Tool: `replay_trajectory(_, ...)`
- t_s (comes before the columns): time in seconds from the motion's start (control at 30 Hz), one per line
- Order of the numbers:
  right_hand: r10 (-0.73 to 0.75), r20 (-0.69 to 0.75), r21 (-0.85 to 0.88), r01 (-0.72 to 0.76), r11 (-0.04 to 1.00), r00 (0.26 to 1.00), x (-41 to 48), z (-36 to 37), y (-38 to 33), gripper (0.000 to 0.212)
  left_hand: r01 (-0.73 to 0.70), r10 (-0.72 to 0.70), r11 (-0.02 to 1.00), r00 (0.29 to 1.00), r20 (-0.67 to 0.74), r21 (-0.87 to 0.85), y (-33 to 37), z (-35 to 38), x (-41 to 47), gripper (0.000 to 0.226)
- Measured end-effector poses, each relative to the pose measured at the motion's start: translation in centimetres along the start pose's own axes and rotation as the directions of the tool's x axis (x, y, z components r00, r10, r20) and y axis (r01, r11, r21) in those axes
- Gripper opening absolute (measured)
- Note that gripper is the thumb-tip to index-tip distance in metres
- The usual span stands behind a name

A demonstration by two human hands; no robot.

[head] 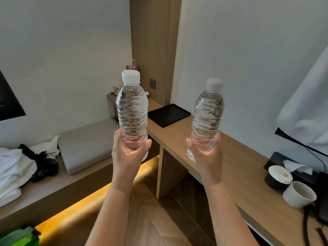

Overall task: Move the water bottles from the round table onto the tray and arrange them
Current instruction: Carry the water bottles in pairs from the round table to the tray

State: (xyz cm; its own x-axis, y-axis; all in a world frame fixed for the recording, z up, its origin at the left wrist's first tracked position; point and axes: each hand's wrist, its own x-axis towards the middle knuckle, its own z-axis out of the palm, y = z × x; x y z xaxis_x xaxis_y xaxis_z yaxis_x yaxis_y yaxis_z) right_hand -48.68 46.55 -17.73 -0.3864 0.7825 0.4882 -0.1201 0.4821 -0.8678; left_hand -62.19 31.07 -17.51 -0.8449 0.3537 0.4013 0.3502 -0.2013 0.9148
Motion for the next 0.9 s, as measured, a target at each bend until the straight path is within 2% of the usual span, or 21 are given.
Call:
replay_trajectory(0.3, 0.065, -0.068, -0.01, -0.066, 0.998, 0.996, 10.6, 6.4, 7.3, 0.06, -0.011, 0.01, 0.997, 1.0, 0.014, 0.076, -6.6, 4.5, 11.1, 0.067)
replay_trajectory(0.4, 0.1, -0.048, 0.0, -0.1, 0.995, 0.994, 14.9, 8.5, 8.9, 0.058, -0.002, 0.002, 0.991, 1.0, 0.006, 0.134, -7.9, 6.0, 15.5, 0.068)
replay_trajectory(0.53, 0.066, -0.016, 0.002, -0.066, 0.998, 0.998, 19.7, 10.9, 10.7, 0.05, -0.011, 0.016, 0.984, 1.0, -0.024, 0.175, -9.7, 7.8, 20.2, 0.069)
replay_trajectory(0.7, 0.111, 0.03, 0.0, -0.111, 0.994, 0.993, 23.0, 13.7, 13.0, 0.055, 0.057, -0.048, 0.983, 0.997, -0.054, 0.177, -12.1, 9.2, 24.8, 0.072)
replay_trajectory(0.9, 0.233, 0.009, 0.054, -0.233, 0.971, 0.972, 26.9, 17.7, 16.0, 0.065, 0.126, -0.131, 0.979, 0.991, 0.017, 0.158, -16.0, 10.3, 31.0, 0.074)
